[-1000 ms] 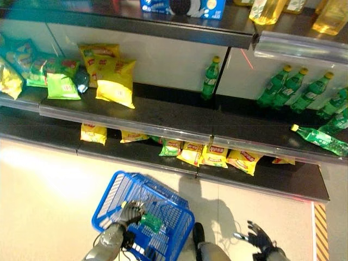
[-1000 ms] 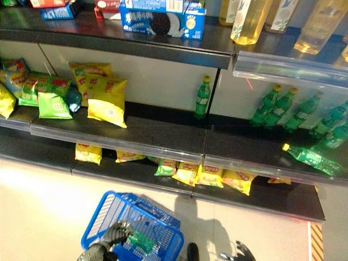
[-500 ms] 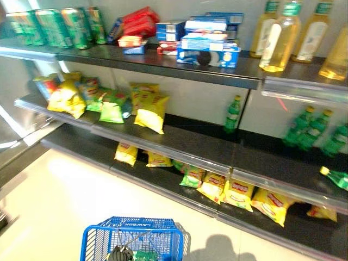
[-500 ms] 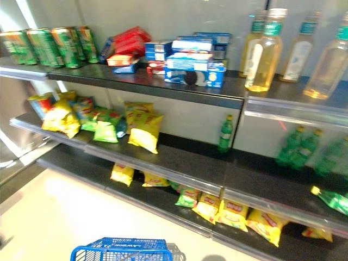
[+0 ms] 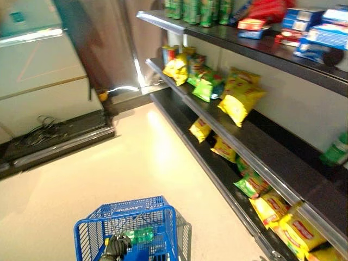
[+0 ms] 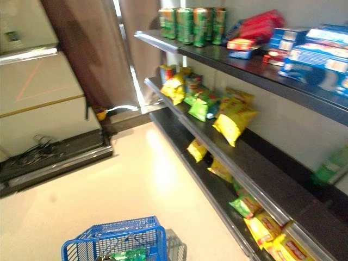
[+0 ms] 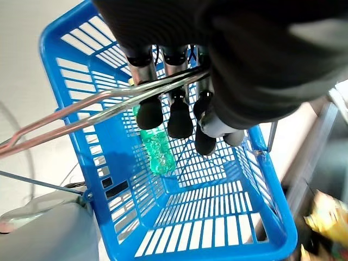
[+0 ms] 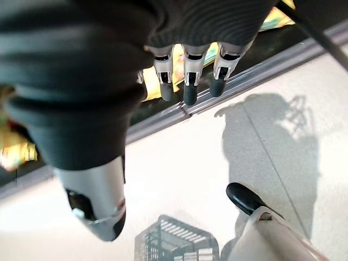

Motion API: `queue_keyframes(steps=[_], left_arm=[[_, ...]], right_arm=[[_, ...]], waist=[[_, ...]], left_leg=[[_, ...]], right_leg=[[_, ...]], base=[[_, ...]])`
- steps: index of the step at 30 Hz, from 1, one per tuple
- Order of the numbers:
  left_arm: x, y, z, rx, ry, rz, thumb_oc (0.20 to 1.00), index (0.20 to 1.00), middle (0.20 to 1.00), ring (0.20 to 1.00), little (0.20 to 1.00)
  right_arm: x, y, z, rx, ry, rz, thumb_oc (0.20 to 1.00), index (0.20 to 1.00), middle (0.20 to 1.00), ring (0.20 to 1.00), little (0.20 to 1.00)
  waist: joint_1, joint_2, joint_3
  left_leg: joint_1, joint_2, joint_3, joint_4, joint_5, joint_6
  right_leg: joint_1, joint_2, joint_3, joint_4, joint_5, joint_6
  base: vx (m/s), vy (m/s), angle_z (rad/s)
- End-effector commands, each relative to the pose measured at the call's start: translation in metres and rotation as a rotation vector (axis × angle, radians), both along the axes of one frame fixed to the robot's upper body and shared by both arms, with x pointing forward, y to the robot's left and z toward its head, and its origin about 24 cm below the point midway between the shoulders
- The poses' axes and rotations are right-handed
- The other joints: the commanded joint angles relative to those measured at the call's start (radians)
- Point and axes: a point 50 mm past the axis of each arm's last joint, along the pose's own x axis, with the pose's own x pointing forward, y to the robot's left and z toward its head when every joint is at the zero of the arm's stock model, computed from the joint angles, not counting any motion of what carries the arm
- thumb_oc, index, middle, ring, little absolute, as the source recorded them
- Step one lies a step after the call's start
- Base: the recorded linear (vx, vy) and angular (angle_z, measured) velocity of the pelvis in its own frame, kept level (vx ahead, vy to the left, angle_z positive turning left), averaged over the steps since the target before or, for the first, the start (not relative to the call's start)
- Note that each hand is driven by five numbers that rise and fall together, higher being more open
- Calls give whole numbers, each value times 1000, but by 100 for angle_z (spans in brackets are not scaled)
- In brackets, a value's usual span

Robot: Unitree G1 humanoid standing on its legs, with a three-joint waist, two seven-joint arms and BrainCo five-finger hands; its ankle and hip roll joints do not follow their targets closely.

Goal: Pick up the snacks into the basket

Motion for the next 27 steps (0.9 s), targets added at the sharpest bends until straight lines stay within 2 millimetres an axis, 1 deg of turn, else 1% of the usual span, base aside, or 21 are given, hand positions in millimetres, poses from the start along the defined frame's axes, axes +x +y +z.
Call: queue_keyframes(steps=[1, 2, 4, 6, 10, 11, 12, 13, 14, 15, 16, 17, 18, 19, 20, 21, 23, 24, 25, 26, 27], left_arm=[[-16, 26, 1, 65, 34, 19, 200, 200, 200, 200, 200], [-24, 30, -2, 72, 62, 33, 200, 200, 200, 200, 200], [-32, 35, -4, 81, 92, 52, 200, 200, 200, 200, 200], [-37, 35, -6, 78, 108, 57, 200, 200, 200, 200, 200], [-41, 38, -7, 78, 116, 69, 200, 200, 200, 200, 200], [-41, 38, -7, 78, 116, 69, 200, 200, 200, 200, 200], [-41, 38, -7, 75, 116, 65, 200, 200, 200, 200, 200], [-41, 38, -7, 75, 116, 65, 200, 200, 200, 200, 200], [-36, 37, -5, 79, 103, 37, 200, 200, 200, 200, 200], [-36, 37, -5, 79, 103, 37, 200, 200, 200, 200, 200], [-27, 39, 1, 94, 70, 9, 200, 200, 200, 200, 200], [-25, 40, 2, 98, 64, 6, 200, 200, 200, 200, 200], [-22, 40, 5, 102, 46, -19, 200, 200, 200, 200, 200], [-21, 39, 6, 101, 44, -35, 200, 200, 200, 200, 200], [-19, 40, 6, 101, 43, -39, 200, 200, 200, 200, 200], [-19, 40, 6, 101, 42, -39, 200, 200, 200, 200, 200], [-9, 41, 9, 111, 32, -46, 200, 200, 200, 200, 200], [-6, 41, 10, 116, 33, -57, 200, 200, 200, 200, 200], [-6, 40, 10, 115, 34, -57, 200, 200, 200, 200, 200], [0, 38, 10, 118, 32, -74, 200, 200, 200, 200, 200], [-1, 36, 9, 112, 38, -72, 200, 200, 200, 200, 200]], right_arm=[[6, -5, 5, -29, -30, 21, 1000, 1000, 1000, 1000, 1000], [9, -1, 4, -23, -31, 34, 1000, 1000, 1000, 1000, 1000], [15, 5, 5, -16, -39, 57, 1000, 1000, 1000, 1000, 1000], [21, 10, 5, -12, -44, 79, 1000, 1000, 1000, 1000, 1000], [35, 20, 8, 2, -74, 130, 1000, 1000, 1000, 1000, 1000], [35, 20, 8, 2, -74, 130, 1000, 1000, 1000, 1000, 1000], [37, 20, 9, 5, -83, 123, 1000, 1000, 1000, 1000, 1000], [37, 20, 9, 5, -83, 123, 1000, 1000, 1000, 1000, 1000], [39, 17, 13, -5, -105, 118, 1000, 1000, 1000, 1000, 1000], [39, 17, 13, -5, -104, 118, 1000, 1000, 1000, 1000, 1000], [46, 12, 18, -23, -132, 119, 1000, 1000, 1000, 1000, 1000], [46, 10, 19, -31, -130, 119, 1000, 1000, 1000, 1000, 1000], [47, 9, 21, -27, -146, 110, 1000, 1000, 1000, 1000, 1000], [44, 7, 19, -26, -137, 98, 1000, 1000, 1000, 1000, 1000], [40, 6, 16, -20, -118, 82, 1000, 1000, 1000, 1000, 1000], [40, 6, 16, -20, -119, 82, 1000, 1000, 1000, 1000, 1000], [33, 6, 13, -11, -96, 68, 1000, 1000, 1000, 1000, 1000], [27, 5, 9, -3, -72, 51, 1000, 1000, 1000, 1000, 1000], [26, 5, 9, -3, -72, 51, 1000, 1000, 1000, 1000, 1000], [13, 4, 2, 2, -26, 11, 1000, 1000, 1000, 1000, 1000], [10, 6, 0, 4, -14, 0, 1000, 1000, 1000, 1000, 1000]], waist=[[13, -20, -19], [25, -29, -32], [38, -39, -46], [56, -51, -55], [77, -77, -70], [77, -77, -70], [79, -82, -78], [80, -83, -78], [57, -79, -74], [58, -80, -74], [6, -51, -42], [-6, -32, -34], [-34, -18, -33], [-52, -11, -30], [-60, -13, -24], [-61, -12, -25], [-107, -39, -10], [-125, -54, -13], [-126, -48, -10], [-157, -56, -17], [-161, -65, -26]], left_leg=[[-52, 33, 1, -70, 136, -44], [-55, 29, 10, -72, 129, -42], [-53, 19, 5, -64, 125, -39], [-58, 4, 13, -29, 105, -31], [-62, -37, 30, 61, 17, -8], [-63, -37, 30, 62, 16, -7], [-54, -68, 29, 89, -29, 16], [-55, -69, 30, 89, -29, 17], [-32, -136, 19, 101, -57, 64], [-33, -138, 21, 101, -58, 65], [16, -184, -14, 73, -61, 97], [36, -177, -24, 57, -60, 103], [63, -173, -52, 31, -54, 106], [99, -168, -75, 1, -55, 105], [129, -172, -92, -17, -58, 101], [128, -171, -93, -18, -56, 100], [215, -214, -161, -36, -103, 98], [240, -232, -189, -34, -115, 98], [247, -225, -192, -34, -121, 97], [308, -233, -261, -20, -164, 94], [339, -238, -277, -14, -178, 89]], right_leg=[[63, 2, 87, -87, -37, 81], [87, -4, 69, -107, -31, 88], [105, -15, 63, -131, -16, 96], [125, -38, 59, -148, -2, 110], [149, -95, 72, -158, 25, 142], [148, -95, 72, -158, 25, 143], [139, -146, 82, -106, 48, 158], [138, -147, 83, -105, 47, 159], [81, -247, 128, 76, 187, 157], [78, -250, 131, 79, 186, 159], [-10, -274, 253, 218, 295, 134], [-50, -238, 306, 250, 259, 121], [-110, -135, 390, 283, 185, 100], [-170, -49, 425, 268, 110, 91], [-215, 1, 414, 223, 71, 91], [-215, 2, 413, 221, 73, 91], [-291, 80, 399, 6, 125, 125], [-318, 93, 405, -53, 148, 144], [-309, 98, 400, -58, 148, 143], [-339, 113, 398, -149, 174, 165], [-349, 107, 346, -168, 188, 172]], base=[[116, 97, 142], [137, 117, 130], [200, 175, 73], [209, 194, 16], [207, 213, 2], [267, 288, -1], [189, 213, 4], [368, 509, 3], [181, 304, 0], [375, 638, 21], [271, 443, 49], [395, 532, 66], [361, 269, 57], [440, 194, 32], [314, 99, 8], [395, 41, 10], [514, 20, 34], [372, 8, 51], [538, -36, 93], [558, -76, 97], [551, -76, 109]])
